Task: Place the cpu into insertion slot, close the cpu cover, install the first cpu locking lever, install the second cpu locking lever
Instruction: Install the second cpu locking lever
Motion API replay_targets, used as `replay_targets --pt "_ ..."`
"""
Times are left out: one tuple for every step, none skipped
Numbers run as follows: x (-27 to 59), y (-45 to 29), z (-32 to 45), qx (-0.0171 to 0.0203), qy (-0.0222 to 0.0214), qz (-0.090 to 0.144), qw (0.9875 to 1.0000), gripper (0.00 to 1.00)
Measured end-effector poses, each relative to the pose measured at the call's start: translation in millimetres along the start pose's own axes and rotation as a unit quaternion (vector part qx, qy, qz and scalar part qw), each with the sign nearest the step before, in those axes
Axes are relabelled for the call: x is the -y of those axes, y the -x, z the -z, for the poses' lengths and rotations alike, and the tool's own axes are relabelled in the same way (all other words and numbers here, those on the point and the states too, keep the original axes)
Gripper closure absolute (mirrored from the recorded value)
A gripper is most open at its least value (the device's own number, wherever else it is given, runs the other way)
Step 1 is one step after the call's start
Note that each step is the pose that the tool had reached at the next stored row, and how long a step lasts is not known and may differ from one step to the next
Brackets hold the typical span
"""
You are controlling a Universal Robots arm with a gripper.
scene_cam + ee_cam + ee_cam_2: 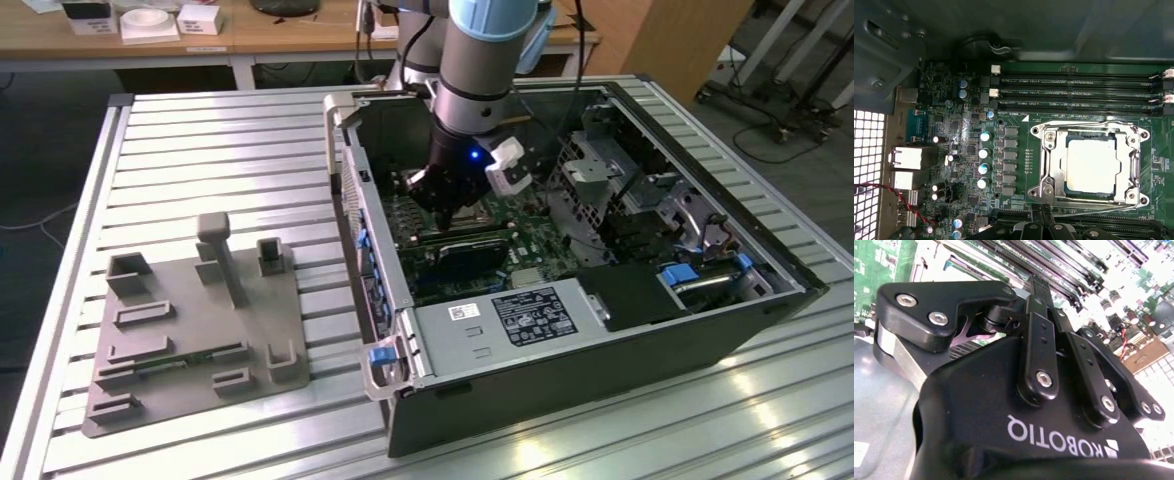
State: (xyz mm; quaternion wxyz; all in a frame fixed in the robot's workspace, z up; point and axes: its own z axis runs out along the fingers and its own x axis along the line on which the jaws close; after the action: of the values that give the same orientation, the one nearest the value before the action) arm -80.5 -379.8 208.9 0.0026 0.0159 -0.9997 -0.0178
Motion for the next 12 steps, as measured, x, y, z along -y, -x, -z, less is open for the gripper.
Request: replay_targets --pt "0.0 0.0 -0.7 0.0000 0.0001 0.000 1.0000 0.90" --pt "0.1 0.0 -1.4 0.0000 0.0002 0.000 1.0000 0.90" --pt "0.2 0.0 -2.2 0.0000 0.0009 0.000 1.0000 0.90" --pt "0.3 0.0 -2.8 0.0000 0.0019 0.000 1.0000 0.90" --pt "0.3 0.0 -3.5 0.0000 0.0029 0.000 1.0000 0.90" --pt "0.3 0.0 -4.3 0.0001 0.0040 0.000 1.0000 0.90" --pt "0.3 0.0 -4.9 0.0002 0.0049 0.000 1.0000 0.90" --pt "0.4 0.0 -5.3 0.0002 0.0061 0.000 1.0000 0.90" --pt "0.4 0.1 -5.6 0.0002 0.0080 0.000 1.0000 0.90" --pt "0.4 0.1 -6.1 0.0003 0.0111 0.000 0.9999 0.90" --pt "0.4 0.0 -6.6 0.0004 0.0143 0.000 0.9999 0.90" --pt "0.4 0.1 -7.1 0.0006 0.0172 0.000 0.9999 0.90"
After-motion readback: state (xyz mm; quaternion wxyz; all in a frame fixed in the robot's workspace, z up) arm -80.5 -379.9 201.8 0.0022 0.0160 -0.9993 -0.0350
